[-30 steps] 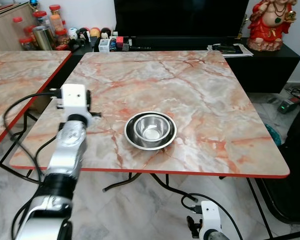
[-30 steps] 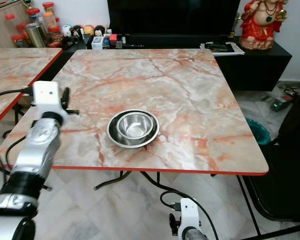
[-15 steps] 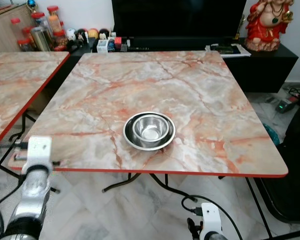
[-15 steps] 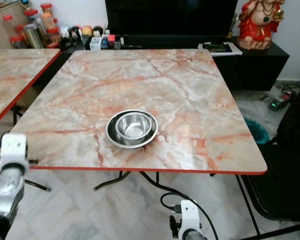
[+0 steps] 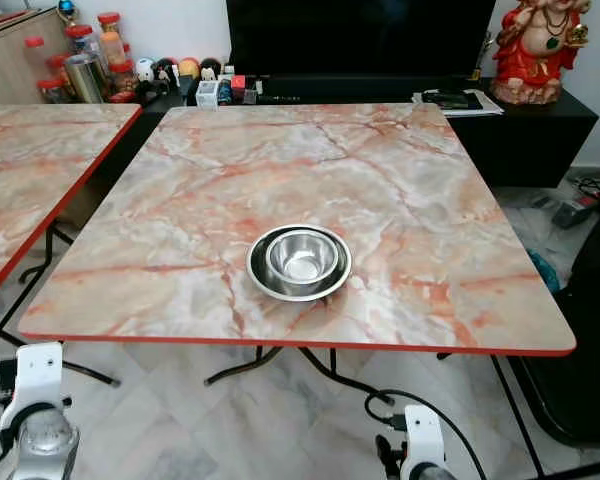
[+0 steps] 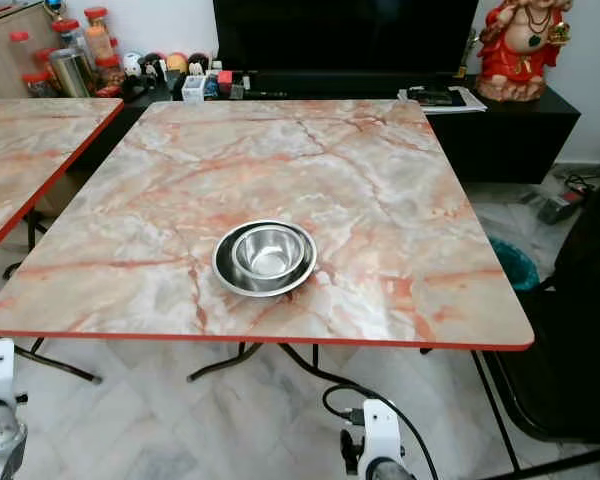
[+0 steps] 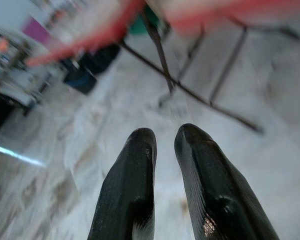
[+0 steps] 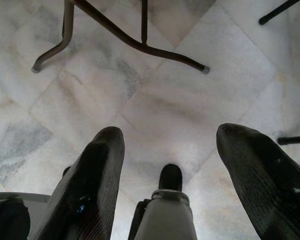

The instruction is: Setting the table

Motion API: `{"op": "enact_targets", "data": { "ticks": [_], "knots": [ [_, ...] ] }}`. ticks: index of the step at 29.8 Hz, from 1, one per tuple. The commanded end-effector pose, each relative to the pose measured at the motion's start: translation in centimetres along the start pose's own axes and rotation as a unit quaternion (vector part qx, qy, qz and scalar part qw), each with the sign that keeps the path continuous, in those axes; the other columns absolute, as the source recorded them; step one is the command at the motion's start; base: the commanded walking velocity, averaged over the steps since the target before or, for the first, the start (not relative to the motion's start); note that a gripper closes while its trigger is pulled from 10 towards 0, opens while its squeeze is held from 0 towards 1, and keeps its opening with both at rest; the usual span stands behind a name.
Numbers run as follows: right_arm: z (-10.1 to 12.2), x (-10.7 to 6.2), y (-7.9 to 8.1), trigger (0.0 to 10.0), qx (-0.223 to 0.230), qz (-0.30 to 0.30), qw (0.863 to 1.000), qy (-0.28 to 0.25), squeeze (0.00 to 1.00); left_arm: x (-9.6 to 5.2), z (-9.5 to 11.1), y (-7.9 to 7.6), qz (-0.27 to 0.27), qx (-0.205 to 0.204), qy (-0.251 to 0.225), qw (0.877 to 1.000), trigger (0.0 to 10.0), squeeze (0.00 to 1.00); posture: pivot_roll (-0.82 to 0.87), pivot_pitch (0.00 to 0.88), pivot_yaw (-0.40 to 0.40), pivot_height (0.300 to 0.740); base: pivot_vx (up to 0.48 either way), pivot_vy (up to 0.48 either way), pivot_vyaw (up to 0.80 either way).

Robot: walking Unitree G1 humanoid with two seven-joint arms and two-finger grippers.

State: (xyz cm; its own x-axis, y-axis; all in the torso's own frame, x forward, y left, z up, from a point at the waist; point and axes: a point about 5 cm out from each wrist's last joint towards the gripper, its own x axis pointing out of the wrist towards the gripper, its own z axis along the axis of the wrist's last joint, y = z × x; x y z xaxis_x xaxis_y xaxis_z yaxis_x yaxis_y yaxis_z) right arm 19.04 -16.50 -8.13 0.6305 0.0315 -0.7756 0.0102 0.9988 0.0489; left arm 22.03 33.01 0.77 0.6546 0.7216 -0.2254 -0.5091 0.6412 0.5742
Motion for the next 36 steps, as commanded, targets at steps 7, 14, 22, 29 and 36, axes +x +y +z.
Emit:
{"op": "enact_targets", "data": {
  "ticks": [7, 14, 22, 29, 36],
  "knots": [
    [0.1, 0.0, -0.1, 10.0, 0.008, -0.003, 1.000, -0.001, 0.00, -5.7, -4.3, -8.0, -0.309, -0.015, 0.133, 0.941, 10.0, 0.00, -0.02, 0.000, 0.011, 0.728, 0.000, 0.000, 0.00],
    [0.2, 0.0, -0.4, 10.0, 0.007, -0.006, 1.000, 0.000, 0.00, -8.3, -5.0, -10.6, -0.374, -0.013, 0.158, 0.914, 10.0, 0.00, -0.05, 0.000, 0.020, 0.728, 0.000, 0.000, 0.00],
    [0.2, 0.0, -0.8, 10.0, 0.003, -0.008, 1.000, 0.004, 0.00, -9.0, -4.6, -11.7, -0.397, 0.002, 0.156, 0.905, 10.0, 0.00, -0.05, 0.000, 0.013, 0.728, 0.000, 0.000, 0.00],
    [0.5, 0.1, -0.5, 10.0, -0.002, -0.002, 1.000, 0.000, 0.00, -9.3, -4.6, -12.0, -0.397, 0.000, 0.166, 0.903, 10.0, 0.00, -0.06, 0.000, 0.020, 0.728, 0.000, 0.000, 0.00],
    [0.2, 0.0, -0.7, 10.0, -0.008, -0.002, 1.000, 0.005, 0.00, -8.9, -4.9, -11.4, -0.388, 0.013, 0.167, 0.906, 10.0, 0.00, -0.06, 0.000, 0.014, 0.728, 0.000, 0.000, 0.00]
  ]
}}
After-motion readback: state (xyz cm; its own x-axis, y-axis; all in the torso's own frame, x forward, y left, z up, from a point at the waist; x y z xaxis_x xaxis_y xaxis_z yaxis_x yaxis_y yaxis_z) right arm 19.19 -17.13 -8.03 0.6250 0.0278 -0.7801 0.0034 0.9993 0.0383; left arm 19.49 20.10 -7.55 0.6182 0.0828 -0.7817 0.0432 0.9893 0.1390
